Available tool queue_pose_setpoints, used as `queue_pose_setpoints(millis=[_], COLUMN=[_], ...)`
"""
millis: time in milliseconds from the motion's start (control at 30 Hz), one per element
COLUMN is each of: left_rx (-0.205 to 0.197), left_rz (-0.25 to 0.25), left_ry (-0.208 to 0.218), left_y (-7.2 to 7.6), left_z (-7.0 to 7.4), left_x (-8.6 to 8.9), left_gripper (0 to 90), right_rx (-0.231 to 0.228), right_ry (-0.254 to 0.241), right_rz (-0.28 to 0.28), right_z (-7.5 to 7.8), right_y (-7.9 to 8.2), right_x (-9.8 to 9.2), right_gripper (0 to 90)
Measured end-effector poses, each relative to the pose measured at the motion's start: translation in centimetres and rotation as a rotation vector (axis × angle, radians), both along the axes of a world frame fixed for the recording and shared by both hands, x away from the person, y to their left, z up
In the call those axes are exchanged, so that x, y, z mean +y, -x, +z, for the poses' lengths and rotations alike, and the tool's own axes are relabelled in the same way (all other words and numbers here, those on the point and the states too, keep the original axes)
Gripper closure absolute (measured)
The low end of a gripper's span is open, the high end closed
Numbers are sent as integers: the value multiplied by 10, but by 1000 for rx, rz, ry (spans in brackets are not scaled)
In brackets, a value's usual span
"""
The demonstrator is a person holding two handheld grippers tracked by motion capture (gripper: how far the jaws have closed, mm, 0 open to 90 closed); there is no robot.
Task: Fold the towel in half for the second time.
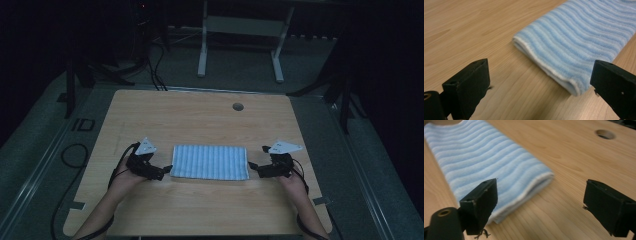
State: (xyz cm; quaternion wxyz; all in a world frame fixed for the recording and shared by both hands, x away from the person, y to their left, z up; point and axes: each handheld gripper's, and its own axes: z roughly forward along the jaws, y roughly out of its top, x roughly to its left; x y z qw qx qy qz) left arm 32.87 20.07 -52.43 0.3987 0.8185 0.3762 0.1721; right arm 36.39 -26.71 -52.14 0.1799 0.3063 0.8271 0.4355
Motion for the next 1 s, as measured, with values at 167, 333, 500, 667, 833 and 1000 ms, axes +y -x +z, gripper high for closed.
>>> queue_pose_setpoints(millis=[167,333,500,667,833,1000], left_rx=[1,5,20,18,24,18], left_rz=[32,56,62,94,122,149], left_ry=[8,24,10,42,63,78], left_y=[5,11,18,26,32,38], left_z=[-3,-8,-16,-20,-24,-25], left_x=[11,23,34,46,56,65], left_gripper=[30,30,30,30,30,30], right_rx=[-10,-3,13,7,14,26], right_ry=[-5,18,23,7,5,-12], right_rz=[-63,-110,-167,-227,-295,-346], right_z=[-6,-12,-17,-20,-24,-26], right_y=[7,13,21,30,37,44], right_x=[-17,-29,-41,-56,-69,-81], right_gripper=[117,117,118,108,108,109])
